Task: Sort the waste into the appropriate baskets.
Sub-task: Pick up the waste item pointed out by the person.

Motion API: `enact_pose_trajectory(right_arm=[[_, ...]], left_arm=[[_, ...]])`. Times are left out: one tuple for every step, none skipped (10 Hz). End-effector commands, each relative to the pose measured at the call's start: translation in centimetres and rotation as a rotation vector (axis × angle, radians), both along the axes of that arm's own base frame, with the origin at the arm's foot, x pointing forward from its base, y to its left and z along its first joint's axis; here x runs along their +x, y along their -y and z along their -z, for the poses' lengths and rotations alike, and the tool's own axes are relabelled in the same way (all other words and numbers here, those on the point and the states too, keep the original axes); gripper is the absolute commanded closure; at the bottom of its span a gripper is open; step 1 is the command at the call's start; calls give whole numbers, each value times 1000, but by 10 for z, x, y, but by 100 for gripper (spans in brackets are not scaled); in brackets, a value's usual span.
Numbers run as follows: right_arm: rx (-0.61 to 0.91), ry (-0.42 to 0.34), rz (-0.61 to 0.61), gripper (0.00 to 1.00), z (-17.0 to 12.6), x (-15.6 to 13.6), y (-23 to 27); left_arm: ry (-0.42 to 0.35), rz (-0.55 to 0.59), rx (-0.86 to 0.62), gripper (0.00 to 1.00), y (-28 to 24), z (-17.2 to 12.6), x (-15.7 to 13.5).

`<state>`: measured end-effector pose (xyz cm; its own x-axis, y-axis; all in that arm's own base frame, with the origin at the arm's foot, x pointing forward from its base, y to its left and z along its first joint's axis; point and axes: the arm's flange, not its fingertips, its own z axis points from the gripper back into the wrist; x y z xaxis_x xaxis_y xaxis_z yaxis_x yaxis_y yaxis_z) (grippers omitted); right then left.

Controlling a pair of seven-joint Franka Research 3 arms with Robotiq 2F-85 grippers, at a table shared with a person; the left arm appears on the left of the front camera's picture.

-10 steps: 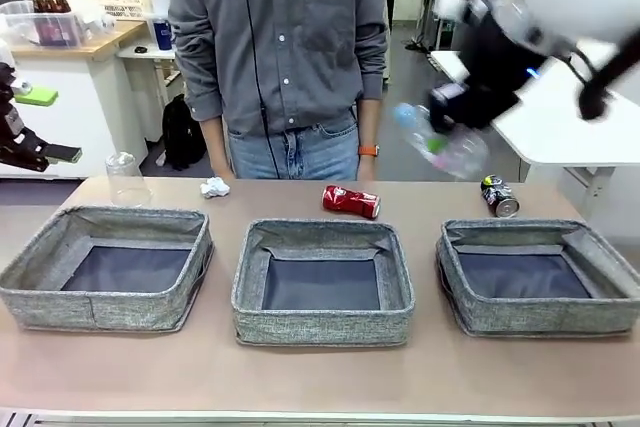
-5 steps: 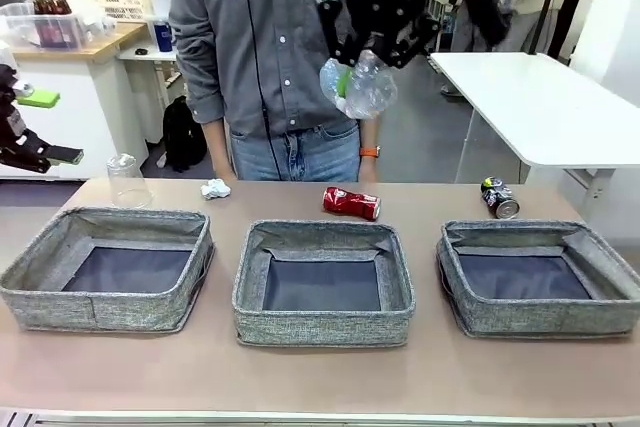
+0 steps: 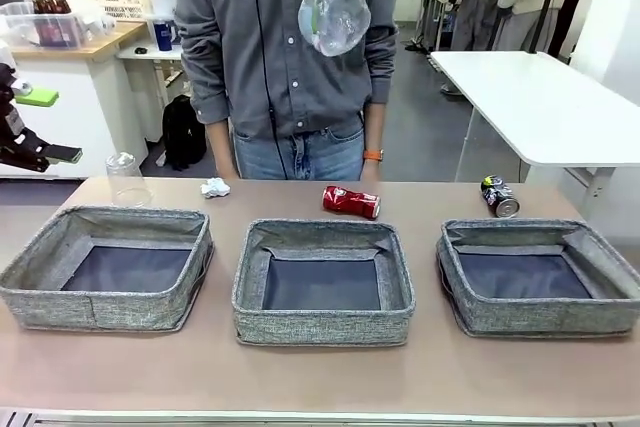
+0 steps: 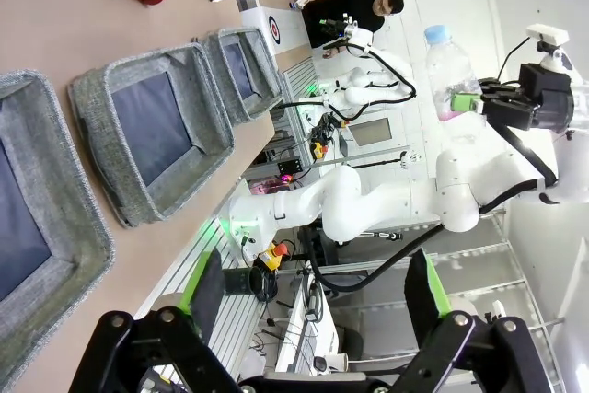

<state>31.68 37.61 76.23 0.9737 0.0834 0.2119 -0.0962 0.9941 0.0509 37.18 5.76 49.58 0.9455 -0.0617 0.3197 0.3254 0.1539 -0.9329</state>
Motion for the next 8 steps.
enact_pose_trajectory(right_arm=[[7,36,68,78,-9,10,-11],[0,0,0,78,0,0,0],[0,0,0,78,0,0,0],[0,0,0,78,0,0,0],[0,0,0,78,0,0,0],[0,0,0,78,0,0,0],[0,0,0,78,0,0,0],[0,0,0,78,0,0,0]], left_arm=[[10,-6,-9,0,0,-3,0],[10,-6,-9,0,0,-3,0],[10,-6,-9,0,0,-3,0],[10,-6,-9,0,0,-3,0],[10,-6,-9,0,0,-3,0],[10,-6,-9,0,0,-3,0],[10,-6,-9,0,0,-3,0],[10,-6,-9,0,0,-3,0]])
